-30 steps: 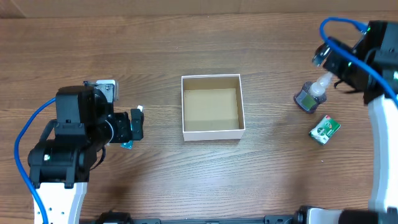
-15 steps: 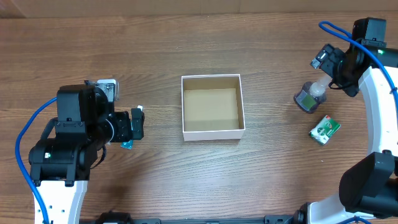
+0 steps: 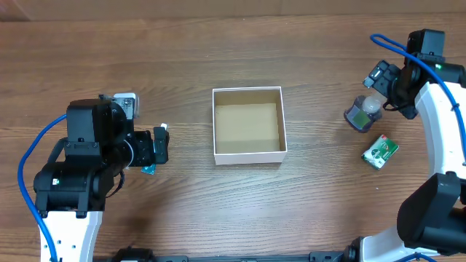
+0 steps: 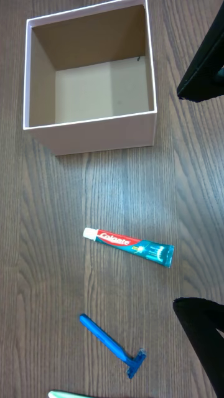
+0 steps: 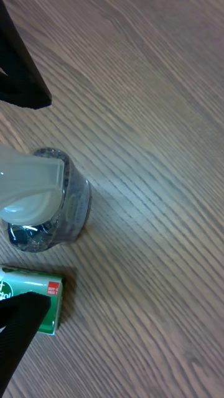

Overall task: Pack container
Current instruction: 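Move the right gripper to the blue soap pump bottle and grasp it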

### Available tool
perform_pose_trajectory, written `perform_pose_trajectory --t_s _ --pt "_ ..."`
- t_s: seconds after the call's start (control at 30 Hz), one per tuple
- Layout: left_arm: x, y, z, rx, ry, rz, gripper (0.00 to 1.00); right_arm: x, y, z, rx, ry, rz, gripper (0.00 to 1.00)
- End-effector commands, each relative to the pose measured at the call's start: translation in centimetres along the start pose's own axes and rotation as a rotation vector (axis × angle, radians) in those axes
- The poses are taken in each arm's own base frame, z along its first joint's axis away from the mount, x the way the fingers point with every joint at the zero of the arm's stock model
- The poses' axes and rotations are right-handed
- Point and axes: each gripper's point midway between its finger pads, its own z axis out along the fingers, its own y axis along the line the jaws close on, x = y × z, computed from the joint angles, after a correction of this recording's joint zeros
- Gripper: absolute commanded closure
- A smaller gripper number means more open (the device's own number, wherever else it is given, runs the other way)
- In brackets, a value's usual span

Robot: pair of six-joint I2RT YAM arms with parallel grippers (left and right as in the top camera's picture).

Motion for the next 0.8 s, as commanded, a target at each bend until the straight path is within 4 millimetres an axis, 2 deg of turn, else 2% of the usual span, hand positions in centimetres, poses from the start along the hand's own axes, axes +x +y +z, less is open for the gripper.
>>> perform_pose_trajectory --t_s 0.0,0.17,0.3,0.4,0.77 --pt "-0.7 -0.3 -0.5 0.017 -0.019 -0.013 0.0 0.1 0.3 0.9 0.012 0.002 -0.001 0.05" --pt "-0.7 -0.3 -0.5 0.017 -0.019 -0.012 0.0 0.7 1.0 1.6 0.011 0.018 -0.021 0.08" --pt "-0.6 -0.3 -0.5 0.016 -0.018 -0.012 0.0 0.5 1.4 1.7 0.003 0.008 -0.024 0.2" --pt "-0.7 -0.3 -0.5 0.016 -0.019 -0.012 0.0 0.5 1.3 1.7 0.004 0.007 -0.024 0.37" --pt "-0.7 -0.2 -0.5 0.013 -0.019 -0.012 0.0 0.5 1.4 1.7 0.003 0.006 -0.025 0.61"
